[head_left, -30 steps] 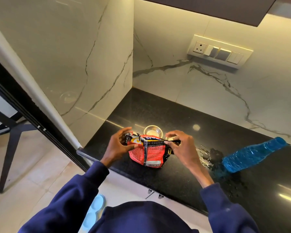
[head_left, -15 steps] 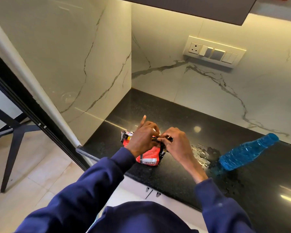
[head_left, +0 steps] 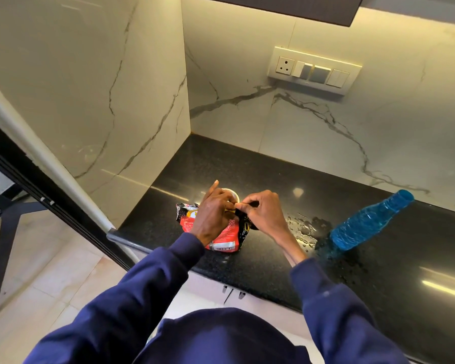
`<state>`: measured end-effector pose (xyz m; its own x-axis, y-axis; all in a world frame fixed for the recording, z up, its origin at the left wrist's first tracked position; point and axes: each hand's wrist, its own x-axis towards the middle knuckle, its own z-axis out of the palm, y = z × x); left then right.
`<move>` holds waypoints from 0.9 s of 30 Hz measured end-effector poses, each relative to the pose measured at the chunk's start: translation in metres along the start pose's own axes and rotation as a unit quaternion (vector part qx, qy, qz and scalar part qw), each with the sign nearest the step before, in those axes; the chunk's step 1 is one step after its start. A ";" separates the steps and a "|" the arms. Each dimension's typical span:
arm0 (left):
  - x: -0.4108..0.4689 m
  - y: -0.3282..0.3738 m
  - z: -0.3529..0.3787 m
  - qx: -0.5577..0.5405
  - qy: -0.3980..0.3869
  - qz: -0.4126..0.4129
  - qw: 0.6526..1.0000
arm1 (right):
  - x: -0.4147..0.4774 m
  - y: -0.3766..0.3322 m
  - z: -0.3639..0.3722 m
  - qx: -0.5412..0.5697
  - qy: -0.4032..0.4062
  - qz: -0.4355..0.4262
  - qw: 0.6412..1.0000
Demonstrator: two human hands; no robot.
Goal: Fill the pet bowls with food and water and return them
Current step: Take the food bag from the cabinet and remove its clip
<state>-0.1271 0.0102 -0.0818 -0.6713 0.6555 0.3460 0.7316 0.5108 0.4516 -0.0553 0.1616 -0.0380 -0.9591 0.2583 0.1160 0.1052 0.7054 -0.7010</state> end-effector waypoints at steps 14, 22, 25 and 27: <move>0.006 0.002 -0.001 -0.056 -0.007 -0.014 0.998 | 0.002 0.013 -0.004 0.120 0.020 0.084 0.989; 0.022 0.046 0.015 -0.079 -0.019 0.023 0.996 | -0.016 0.059 -0.060 0.049 0.184 0.051 0.980; 0.028 0.062 0.021 -0.114 -0.027 0.042 0.992 | -0.039 0.099 -0.065 -0.067 0.112 0.085 0.988; 0.029 0.068 0.023 -0.134 -0.037 0.052 0.989 | -0.057 0.131 -0.057 -0.150 0.049 0.131 0.979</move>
<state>-0.0938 0.0773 -0.0600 -0.5760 0.7406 0.3461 0.7319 0.2785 0.6219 0.0284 0.2771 -0.0967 -0.8602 0.5086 0.0372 0.4314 0.7647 -0.4787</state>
